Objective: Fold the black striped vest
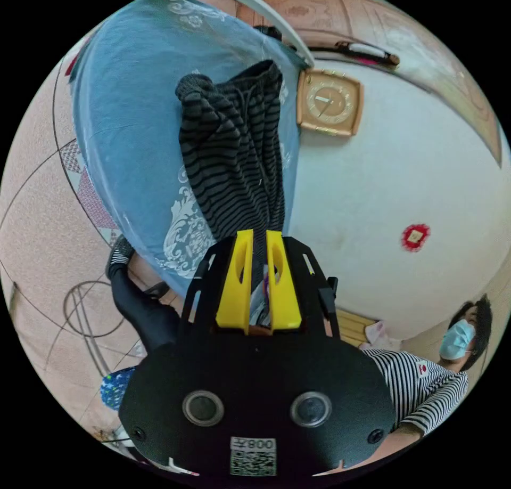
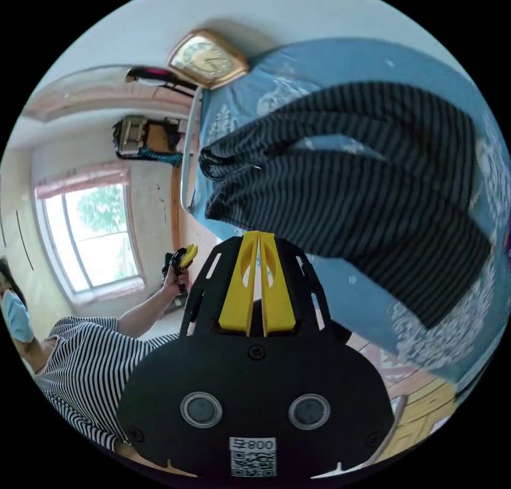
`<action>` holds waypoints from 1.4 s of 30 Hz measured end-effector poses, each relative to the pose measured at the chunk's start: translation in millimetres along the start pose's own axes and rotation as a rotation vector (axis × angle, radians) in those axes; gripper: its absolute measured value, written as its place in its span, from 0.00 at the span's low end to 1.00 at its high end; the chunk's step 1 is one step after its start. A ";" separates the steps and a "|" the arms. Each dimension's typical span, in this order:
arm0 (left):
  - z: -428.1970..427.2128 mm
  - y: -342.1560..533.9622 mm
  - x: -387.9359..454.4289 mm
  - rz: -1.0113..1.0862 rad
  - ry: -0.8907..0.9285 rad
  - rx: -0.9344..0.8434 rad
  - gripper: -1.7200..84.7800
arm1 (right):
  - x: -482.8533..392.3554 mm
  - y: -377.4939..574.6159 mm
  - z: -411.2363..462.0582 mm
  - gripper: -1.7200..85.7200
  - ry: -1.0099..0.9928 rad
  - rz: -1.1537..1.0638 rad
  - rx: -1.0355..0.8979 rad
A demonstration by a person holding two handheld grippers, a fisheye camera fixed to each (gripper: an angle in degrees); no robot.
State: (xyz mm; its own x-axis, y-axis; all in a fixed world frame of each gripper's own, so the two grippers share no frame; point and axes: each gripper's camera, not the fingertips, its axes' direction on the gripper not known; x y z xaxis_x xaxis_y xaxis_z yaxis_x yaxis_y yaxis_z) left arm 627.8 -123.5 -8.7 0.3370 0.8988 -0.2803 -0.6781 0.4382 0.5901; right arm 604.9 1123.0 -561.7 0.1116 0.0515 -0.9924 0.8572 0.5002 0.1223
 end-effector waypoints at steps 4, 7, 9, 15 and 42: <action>-10.8 -23.9 0.8 -0.005 -0.113 -0.105 0.09 | 15.5 55.6 68.1 0.02 -0.077 0.177 0.033; -25.5 -29.9 -9.0 -0.046 -0.154 -0.130 0.11 | 25.7 96.2 127.1 0.02 -0.125 0.308 0.052; -40.9 -29.4 -17.7 -0.078 -0.180 -0.121 0.12 | 37.3 125.2 169.1 0.02 -0.180 0.415 0.091; -79.8 -28.0 -36.0 -0.095 -0.245 -0.083 0.15 | 73.7 193.8 250.4 0.04 -0.194 0.623 0.240; -165.0 -11.2 -122.4 0.140 -0.127 -0.053 0.16 | 115.9 405.8 556.4 0.10 0.015 0.668 0.499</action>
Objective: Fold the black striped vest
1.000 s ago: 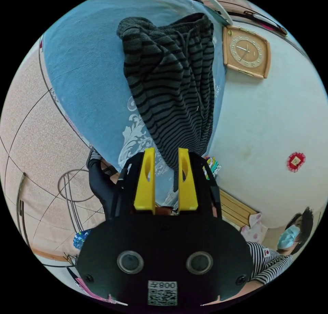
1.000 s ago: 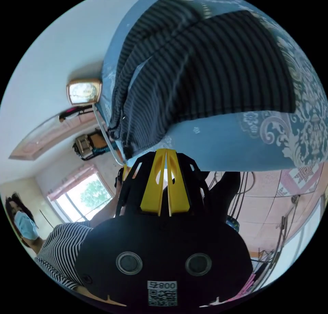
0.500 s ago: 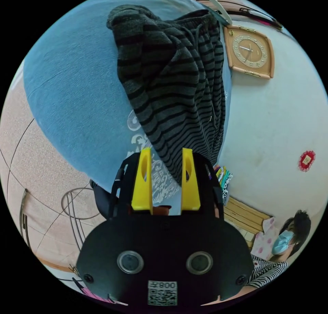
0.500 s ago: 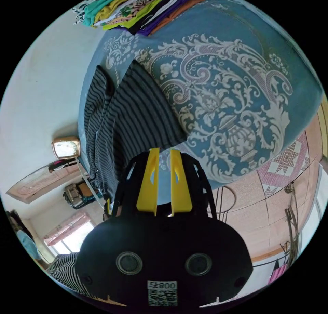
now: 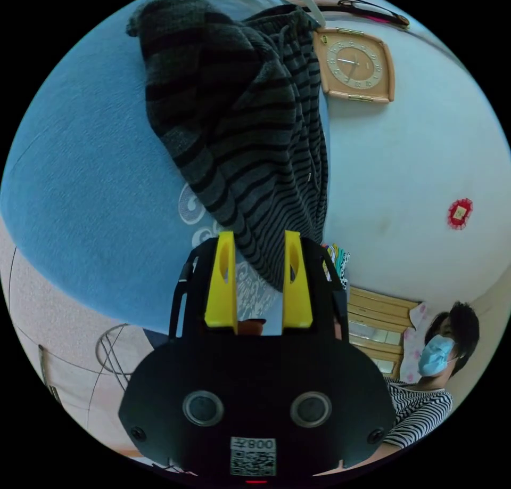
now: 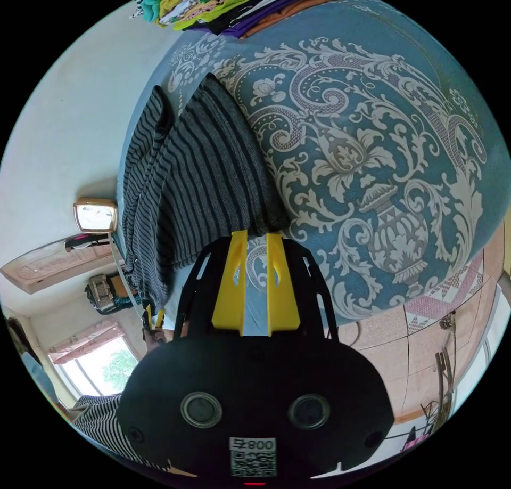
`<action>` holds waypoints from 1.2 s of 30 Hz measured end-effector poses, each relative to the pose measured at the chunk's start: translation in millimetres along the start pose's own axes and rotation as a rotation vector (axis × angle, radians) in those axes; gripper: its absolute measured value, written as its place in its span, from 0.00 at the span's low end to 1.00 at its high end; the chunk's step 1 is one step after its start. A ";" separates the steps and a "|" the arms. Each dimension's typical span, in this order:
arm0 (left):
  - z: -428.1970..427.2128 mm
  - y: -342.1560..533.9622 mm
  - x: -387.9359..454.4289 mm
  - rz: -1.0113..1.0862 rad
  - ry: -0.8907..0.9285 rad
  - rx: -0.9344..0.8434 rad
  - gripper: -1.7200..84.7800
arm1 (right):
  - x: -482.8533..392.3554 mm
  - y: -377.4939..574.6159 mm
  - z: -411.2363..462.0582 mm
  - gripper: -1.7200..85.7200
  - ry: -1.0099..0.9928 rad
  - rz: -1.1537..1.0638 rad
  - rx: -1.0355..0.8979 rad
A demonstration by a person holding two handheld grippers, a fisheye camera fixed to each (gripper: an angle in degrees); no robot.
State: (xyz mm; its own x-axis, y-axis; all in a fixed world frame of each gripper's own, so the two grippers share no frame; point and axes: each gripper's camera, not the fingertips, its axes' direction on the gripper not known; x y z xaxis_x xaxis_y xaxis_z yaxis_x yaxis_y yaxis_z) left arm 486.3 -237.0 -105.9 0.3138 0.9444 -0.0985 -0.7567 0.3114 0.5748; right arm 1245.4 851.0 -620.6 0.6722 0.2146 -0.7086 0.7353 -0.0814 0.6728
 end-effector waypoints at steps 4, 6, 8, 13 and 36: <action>1.8 1.6 -14.2 0.023 0.053 0.009 0.12 | 25.3 23.9 12.6 0.09 -0.047 -0.018 0.025; 3.8 5.9 -22.6 0.027 0.071 0.029 0.10 | 41.3 38.1 19.8 0.08 -0.065 -0.028 0.041; 4.0 10.7 -26.4 0.026 0.089 0.045 0.09 | 52.5 48.1 23.9 0.07 -0.082 -0.042 0.049; -3.7 29.1 -24.4 0.032 0.133 0.082 0.07 | 78.5 64.8 28.6 0.05 -0.126 -0.042 0.048; 36.7 131.2 -60.6 -0.018 0.122 0.079 0.06 | 223.6 144.7 -70.1 0.03 -0.081 -0.028 0.030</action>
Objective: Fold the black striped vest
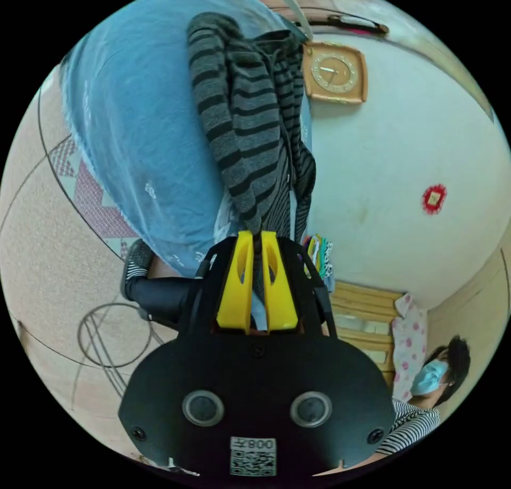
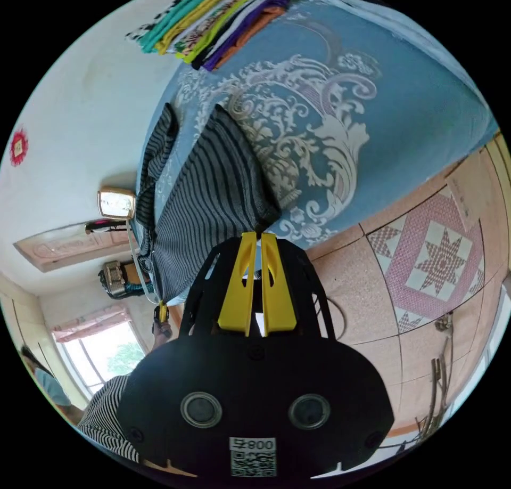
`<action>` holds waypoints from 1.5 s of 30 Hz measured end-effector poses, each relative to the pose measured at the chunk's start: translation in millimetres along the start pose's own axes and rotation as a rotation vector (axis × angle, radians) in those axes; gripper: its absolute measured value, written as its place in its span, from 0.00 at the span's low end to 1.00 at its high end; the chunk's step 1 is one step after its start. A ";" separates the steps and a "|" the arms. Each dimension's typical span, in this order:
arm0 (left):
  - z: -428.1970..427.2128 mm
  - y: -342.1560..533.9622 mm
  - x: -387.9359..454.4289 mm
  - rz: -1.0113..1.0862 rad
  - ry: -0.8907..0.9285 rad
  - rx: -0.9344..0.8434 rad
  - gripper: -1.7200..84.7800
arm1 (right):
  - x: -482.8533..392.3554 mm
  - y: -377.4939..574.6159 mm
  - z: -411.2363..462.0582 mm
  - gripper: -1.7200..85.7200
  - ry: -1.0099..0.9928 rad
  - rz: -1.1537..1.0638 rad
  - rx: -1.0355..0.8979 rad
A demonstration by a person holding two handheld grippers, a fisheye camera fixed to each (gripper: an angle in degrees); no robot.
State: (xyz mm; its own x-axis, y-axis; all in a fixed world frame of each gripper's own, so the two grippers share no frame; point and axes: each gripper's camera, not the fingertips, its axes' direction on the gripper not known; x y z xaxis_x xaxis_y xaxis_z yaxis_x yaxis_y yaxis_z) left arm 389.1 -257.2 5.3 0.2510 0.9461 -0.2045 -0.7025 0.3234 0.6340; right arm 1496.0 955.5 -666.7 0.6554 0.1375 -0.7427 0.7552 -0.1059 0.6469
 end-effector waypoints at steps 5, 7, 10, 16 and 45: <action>24.7 -4.8 28.9 0.158 -0.045 -0.019 0.06 | -23.9 -1.4 -31.5 0.03 0.032 -0.103 0.020; 38.0 -8.5 27.9 0.162 -0.040 -0.022 0.06 | -32.7 -5.0 -41.1 0.03 0.073 -0.134 0.024; 70.0 -12.2 6.7 0.074 -0.053 -0.046 0.06 | -29.3 -18.9 -36.8 0.03 0.099 -0.100 -0.017; 105.9 0.5 -12.5 0.030 -0.083 -0.015 0.06 | -28.8 -25.9 -59.4 0.02 0.120 -0.018 0.026; 821.3 -209.8 304.2 1.100 -0.823 -0.458 0.13 | -520.2 -298.5 10.6 0.11 0.914 -1.233 -0.001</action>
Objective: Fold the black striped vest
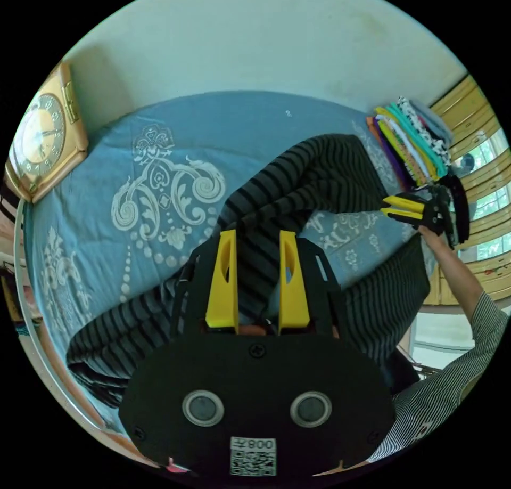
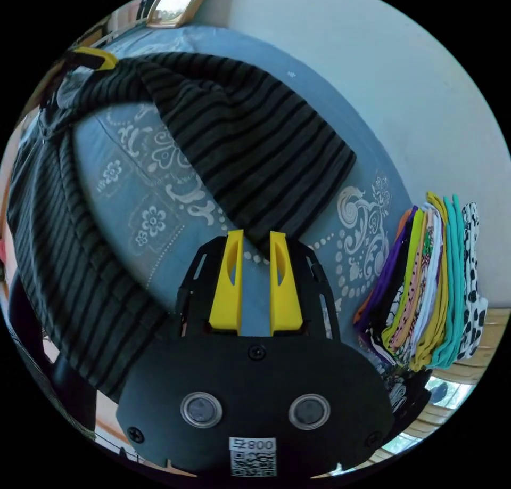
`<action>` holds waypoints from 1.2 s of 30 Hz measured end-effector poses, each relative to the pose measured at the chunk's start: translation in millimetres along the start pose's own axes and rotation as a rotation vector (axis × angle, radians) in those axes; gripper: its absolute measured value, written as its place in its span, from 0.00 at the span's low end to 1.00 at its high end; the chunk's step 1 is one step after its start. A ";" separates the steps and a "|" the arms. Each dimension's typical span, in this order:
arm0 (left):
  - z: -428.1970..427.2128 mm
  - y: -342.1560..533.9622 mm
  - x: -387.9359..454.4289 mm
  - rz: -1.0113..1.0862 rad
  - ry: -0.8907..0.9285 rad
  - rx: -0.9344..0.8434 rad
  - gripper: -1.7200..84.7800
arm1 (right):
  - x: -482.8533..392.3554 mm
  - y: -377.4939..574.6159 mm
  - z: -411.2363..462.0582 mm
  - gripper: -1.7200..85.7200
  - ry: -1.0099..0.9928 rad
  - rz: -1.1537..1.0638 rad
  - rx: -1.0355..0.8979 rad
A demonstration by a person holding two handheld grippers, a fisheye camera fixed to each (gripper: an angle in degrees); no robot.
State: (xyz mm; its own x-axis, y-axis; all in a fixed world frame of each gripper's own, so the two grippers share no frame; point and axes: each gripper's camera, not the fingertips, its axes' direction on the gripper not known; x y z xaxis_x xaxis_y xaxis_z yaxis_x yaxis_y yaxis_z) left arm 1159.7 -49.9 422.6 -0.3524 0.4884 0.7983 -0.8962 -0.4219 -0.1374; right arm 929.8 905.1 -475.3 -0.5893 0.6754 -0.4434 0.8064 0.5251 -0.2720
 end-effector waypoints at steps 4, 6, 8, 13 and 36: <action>37.8 -34.3 17.0 -0.004 -0.152 -0.062 0.06 | 18.9 -10.1 -18.3 0.07 0.010 -0.002 0.024; 47.3 -48.3 28.5 0.016 -0.146 -0.061 0.04 | 31.9 -15.5 -31.3 0.05 0.013 -0.009 0.011; 47.3 -53.4 36.0 0.026 -0.111 -0.035 0.03 | 42.2 -16.7 -44.2 0.04 0.020 -0.004 0.006; 33.7 -52.6 53.3 0.044 -0.002 0.050 0.02 | 82.6 0.2 -101.9 0.03 -0.005 0.066 0.093; 148.5 -59.8 70.8 -0.142 0.303 0.154 0.14 | 189.6 150.0 -184.5 0.03 -0.096 0.122 0.127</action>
State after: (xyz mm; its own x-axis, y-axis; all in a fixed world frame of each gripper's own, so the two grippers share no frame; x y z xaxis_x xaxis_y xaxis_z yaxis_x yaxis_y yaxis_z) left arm 1228.4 -103.5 574.4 -0.3121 0.7444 0.5902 -0.8989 -0.4325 0.0701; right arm 929.8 1207.4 -442.6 -0.4846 0.6744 -0.5571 0.8747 0.3690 -0.3142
